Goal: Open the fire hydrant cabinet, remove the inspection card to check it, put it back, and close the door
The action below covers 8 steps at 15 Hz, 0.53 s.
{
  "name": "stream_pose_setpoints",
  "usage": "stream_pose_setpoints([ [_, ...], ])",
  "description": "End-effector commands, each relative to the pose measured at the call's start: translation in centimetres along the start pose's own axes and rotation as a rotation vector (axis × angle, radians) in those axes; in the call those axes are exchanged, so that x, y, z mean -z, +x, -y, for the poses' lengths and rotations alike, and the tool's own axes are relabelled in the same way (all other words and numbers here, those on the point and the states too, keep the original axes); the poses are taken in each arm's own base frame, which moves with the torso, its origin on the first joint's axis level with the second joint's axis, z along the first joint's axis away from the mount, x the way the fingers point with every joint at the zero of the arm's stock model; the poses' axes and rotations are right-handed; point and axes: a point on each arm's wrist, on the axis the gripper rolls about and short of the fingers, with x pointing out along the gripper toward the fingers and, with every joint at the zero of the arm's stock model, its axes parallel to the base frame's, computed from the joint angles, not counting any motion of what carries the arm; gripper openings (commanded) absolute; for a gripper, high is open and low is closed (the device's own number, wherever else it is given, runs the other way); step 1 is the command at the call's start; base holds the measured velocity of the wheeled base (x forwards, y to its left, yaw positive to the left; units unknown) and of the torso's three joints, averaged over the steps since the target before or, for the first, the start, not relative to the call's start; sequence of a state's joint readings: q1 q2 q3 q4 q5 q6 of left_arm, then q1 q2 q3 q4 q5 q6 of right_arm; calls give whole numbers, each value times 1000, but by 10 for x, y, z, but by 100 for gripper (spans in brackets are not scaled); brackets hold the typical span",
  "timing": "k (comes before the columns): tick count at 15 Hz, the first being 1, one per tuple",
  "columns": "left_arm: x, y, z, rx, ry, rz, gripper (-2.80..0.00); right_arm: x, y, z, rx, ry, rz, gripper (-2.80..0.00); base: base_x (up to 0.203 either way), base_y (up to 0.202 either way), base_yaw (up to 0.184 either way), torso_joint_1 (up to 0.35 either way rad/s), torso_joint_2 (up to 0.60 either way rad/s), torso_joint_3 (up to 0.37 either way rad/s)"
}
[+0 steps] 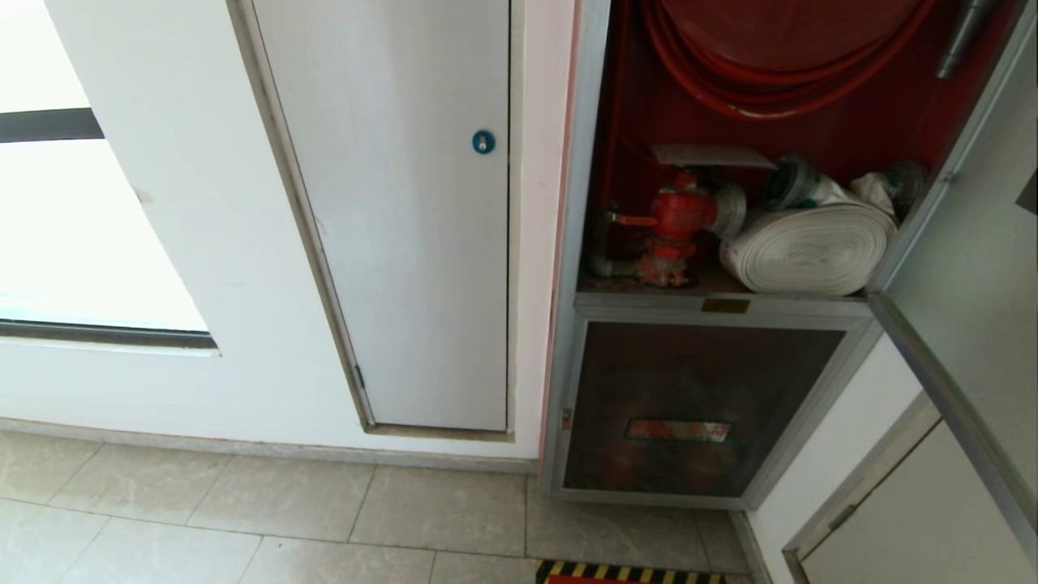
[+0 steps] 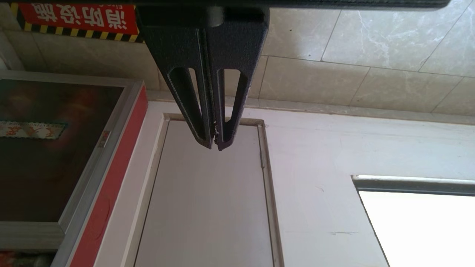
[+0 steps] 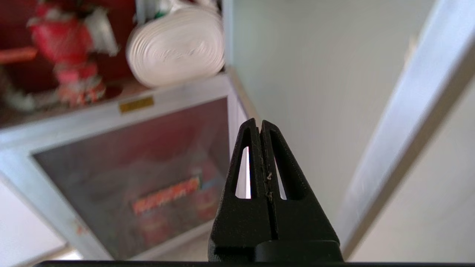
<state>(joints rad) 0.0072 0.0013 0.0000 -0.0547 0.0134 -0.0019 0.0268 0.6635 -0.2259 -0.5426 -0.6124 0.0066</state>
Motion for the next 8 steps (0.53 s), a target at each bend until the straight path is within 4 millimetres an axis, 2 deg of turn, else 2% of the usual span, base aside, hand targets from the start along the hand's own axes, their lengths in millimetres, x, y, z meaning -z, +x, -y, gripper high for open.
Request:
stream_pose_setpoints([
  [1, 5, 1, 0, -1, 1, -18, -280, 8, -19, 13, -20, 27, 39, -280, 0, 0, 0, 0, 0, 0],
  [8, 5, 1, 0, -1, 1, -18, -280, 49, -65, 41, -186, -15, -20, -280, 0, 0, 0, 0, 0, 0],
])
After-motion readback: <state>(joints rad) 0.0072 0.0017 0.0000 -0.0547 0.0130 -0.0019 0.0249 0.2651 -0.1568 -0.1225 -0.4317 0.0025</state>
